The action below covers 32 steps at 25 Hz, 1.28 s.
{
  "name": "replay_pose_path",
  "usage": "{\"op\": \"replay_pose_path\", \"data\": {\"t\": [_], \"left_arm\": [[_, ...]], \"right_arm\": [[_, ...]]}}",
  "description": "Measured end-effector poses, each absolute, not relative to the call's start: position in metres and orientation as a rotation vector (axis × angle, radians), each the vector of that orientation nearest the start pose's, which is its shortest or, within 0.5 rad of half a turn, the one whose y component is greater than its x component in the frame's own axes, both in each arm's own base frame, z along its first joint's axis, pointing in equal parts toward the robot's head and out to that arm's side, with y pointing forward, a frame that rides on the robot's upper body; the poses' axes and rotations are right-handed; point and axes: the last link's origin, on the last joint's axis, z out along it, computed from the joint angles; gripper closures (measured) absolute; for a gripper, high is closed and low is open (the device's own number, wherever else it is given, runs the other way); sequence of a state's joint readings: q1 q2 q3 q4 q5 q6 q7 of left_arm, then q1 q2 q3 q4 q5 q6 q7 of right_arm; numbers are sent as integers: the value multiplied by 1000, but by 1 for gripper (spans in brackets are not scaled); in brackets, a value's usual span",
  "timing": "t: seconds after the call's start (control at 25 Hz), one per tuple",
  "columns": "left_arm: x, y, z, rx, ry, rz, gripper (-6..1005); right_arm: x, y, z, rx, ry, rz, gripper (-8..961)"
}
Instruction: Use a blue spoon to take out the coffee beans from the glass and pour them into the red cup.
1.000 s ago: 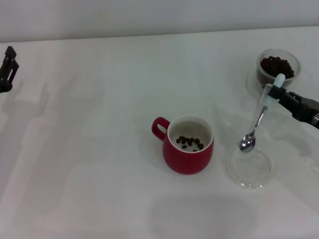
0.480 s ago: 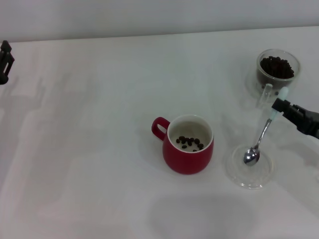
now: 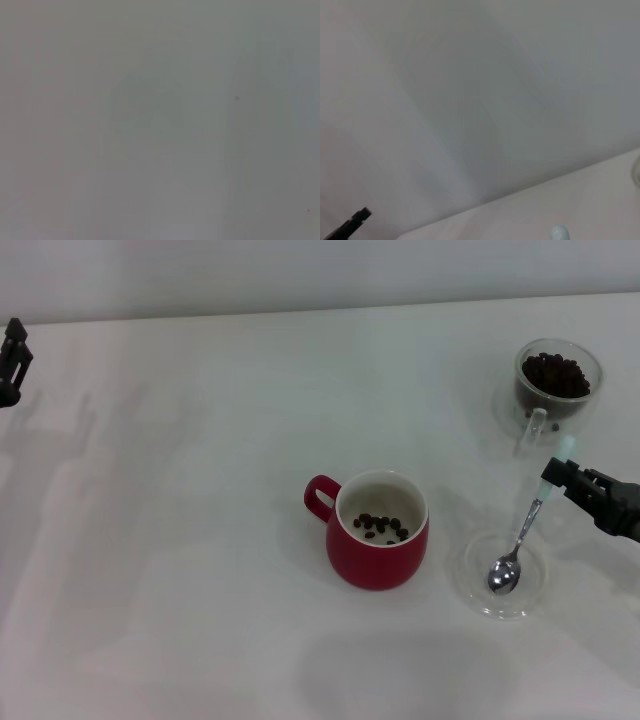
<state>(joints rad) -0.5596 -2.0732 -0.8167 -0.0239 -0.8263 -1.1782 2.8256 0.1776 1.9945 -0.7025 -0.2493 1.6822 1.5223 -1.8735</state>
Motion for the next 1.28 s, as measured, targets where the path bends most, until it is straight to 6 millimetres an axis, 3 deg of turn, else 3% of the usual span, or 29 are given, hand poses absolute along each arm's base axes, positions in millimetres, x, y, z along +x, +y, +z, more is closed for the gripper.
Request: {"op": "replay_pose_path", "data": {"t": [0.44,1.28], "left_arm": [[-314,357,-5,-1670,-535,-767,361],[-314,358,-4,-1671,-531,-768,363]], "right_arm": [[375,220,5,-2026,1209,1020,815],[393,225,6,-1982,1247,887,783]]}}
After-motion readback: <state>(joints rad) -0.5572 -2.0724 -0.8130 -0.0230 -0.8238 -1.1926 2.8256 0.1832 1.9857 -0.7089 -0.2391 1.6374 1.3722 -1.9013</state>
